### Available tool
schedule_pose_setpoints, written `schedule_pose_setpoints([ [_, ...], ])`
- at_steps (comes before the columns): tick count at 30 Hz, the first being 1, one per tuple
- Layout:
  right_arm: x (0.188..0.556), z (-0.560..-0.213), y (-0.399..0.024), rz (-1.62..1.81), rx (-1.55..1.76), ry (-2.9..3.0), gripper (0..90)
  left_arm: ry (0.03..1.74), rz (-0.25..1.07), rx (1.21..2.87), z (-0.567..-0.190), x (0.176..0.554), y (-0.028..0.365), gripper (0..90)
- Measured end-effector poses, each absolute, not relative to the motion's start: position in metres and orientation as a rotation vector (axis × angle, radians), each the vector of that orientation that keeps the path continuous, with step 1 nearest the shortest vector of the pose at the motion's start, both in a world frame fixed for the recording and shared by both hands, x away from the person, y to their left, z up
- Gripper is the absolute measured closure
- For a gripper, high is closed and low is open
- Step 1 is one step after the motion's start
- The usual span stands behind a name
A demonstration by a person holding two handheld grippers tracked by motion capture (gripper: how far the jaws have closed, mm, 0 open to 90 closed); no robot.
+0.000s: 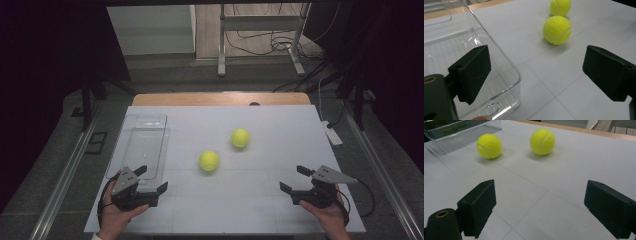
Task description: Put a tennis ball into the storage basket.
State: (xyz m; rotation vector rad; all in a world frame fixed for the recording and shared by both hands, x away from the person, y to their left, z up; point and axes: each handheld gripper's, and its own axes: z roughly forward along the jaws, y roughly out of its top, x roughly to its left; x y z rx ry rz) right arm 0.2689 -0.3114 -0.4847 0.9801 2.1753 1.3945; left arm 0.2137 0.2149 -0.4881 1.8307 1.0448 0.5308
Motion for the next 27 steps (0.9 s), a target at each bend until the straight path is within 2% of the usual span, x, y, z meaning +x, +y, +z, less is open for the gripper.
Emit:
schedule_pose_setpoints([
  [14,0.270,-0.486,-0.311,1.388,0.984,2.179,11.6,1.040,0.530,1.835,-0.485,0.214,0.213,9.5],
  [27,0.271,-0.487,-0.312,1.388,0.995,2.181,12.0,1.042,0.474,1.891,-0.473,0.221,0.201,9.3],
])
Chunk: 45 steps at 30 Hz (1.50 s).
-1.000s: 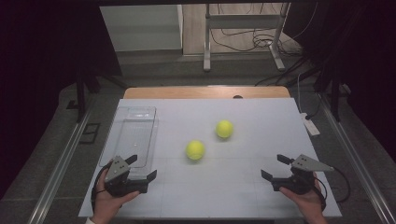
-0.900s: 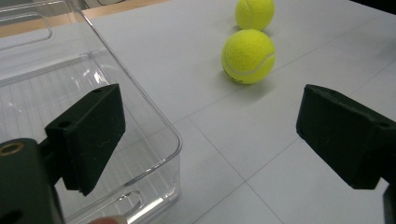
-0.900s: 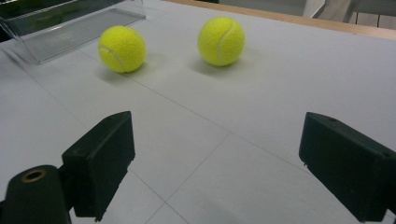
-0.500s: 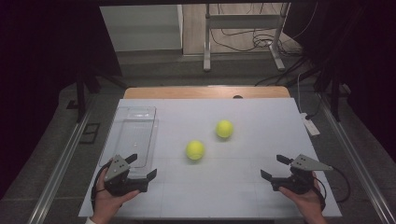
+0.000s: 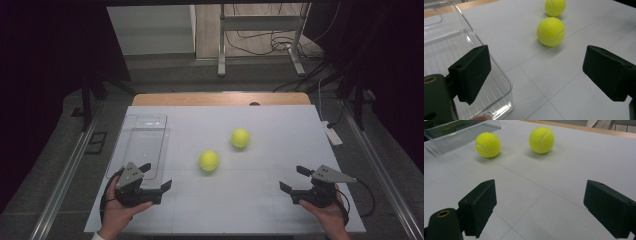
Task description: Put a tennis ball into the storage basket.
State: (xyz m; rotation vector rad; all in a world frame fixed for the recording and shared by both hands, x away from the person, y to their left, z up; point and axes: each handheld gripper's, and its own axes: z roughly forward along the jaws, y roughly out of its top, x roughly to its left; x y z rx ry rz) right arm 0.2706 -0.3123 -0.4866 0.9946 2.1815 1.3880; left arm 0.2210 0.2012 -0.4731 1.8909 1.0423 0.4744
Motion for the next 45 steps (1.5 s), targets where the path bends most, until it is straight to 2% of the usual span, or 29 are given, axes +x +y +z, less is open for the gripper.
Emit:
schedule_pose_setpoints([
  [13,0.271,-0.487,-0.311,1.405,0.998,2.187,12.0,1.031,0.410,1.947,-0.464,0.230,0.190,9.2],
  [45,0.270,-0.487,-0.310,1.400,0.969,2.198,11.9,0.972,0.365,1.959,-0.443,0.252,0.174,9.7],
])
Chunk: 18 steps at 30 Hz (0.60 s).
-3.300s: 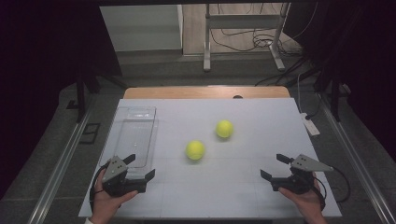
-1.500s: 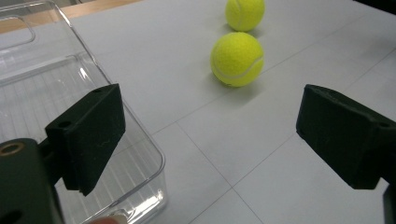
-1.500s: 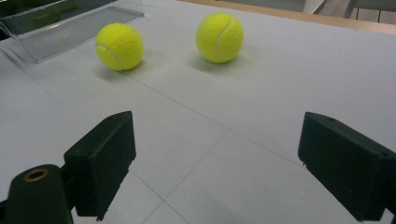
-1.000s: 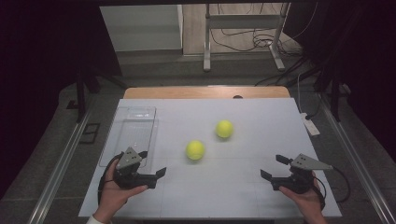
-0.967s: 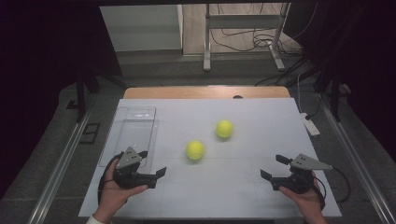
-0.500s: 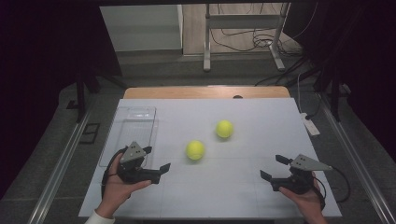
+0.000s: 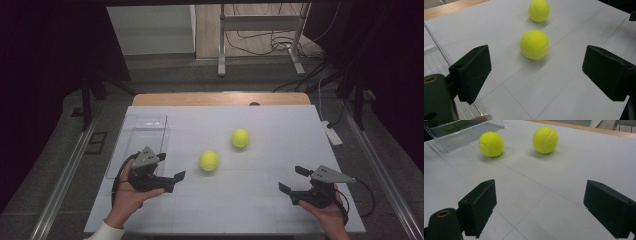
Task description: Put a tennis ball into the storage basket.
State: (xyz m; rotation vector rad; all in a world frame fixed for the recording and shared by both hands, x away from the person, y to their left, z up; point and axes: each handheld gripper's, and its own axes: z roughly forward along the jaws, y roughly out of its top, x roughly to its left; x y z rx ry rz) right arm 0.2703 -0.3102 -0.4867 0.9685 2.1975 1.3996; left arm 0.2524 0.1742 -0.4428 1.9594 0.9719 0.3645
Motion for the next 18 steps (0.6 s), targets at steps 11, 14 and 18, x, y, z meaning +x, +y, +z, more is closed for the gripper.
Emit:
schedule_pose_setpoints([
  [11,0.271,-0.487,-0.311,1.398,0.976,2.192,12.1,0.958,0.327,1.963,-0.441,0.261,0.169,9.6],
  [14,0.271,-0.487,-0.311,1.396,0.975,2.194,12.0,0.956,0.325,1.965,-0.440,0.264,0.167,9.6],
  [18,0.271,-0.488,-0.311,1.394,0.977,2.199,12.0,0.955,0.326,1.963,-0.439,0.267,0.165,9.5],
])
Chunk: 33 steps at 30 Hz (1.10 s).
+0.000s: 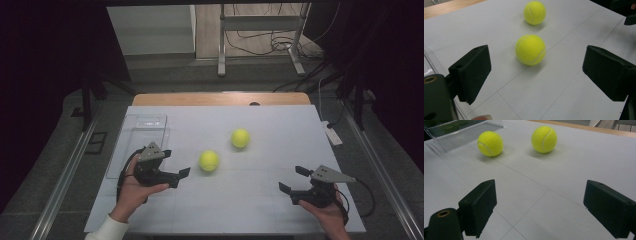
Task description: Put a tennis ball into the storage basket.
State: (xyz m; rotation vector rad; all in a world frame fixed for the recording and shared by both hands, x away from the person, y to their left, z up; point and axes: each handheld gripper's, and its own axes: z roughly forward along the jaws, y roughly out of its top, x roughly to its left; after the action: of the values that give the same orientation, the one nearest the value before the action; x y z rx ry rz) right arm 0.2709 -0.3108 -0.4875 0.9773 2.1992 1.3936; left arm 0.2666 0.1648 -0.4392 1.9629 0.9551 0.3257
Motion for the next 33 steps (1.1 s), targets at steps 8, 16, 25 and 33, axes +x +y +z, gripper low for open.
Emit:
schedule_pose_setpoints([
  [8,0.271,-0.488,-0.311,1.392,0.980,2.200,12.0,0.955,0.317,1.972,-0.438,0.274,0.160,9.6],
  [16,0.271,-0.488,-0.311,1.387,0.975,2.204,12.0,0.942,0.309,1.973,-0.435,0.279,0.154,9.5],
  [25,0.271,-0.488,-0.311,1.388,0.974,2.206,12.0,0.929,0.300,1.986,-0.432,0.286,0.147,9.6],
  [33,0.272,-0.489,-0.312,1.386,0.977,2.211,12.0,0.933,0.300,2.000,-0.429,0.293,0.140,9.6],
])
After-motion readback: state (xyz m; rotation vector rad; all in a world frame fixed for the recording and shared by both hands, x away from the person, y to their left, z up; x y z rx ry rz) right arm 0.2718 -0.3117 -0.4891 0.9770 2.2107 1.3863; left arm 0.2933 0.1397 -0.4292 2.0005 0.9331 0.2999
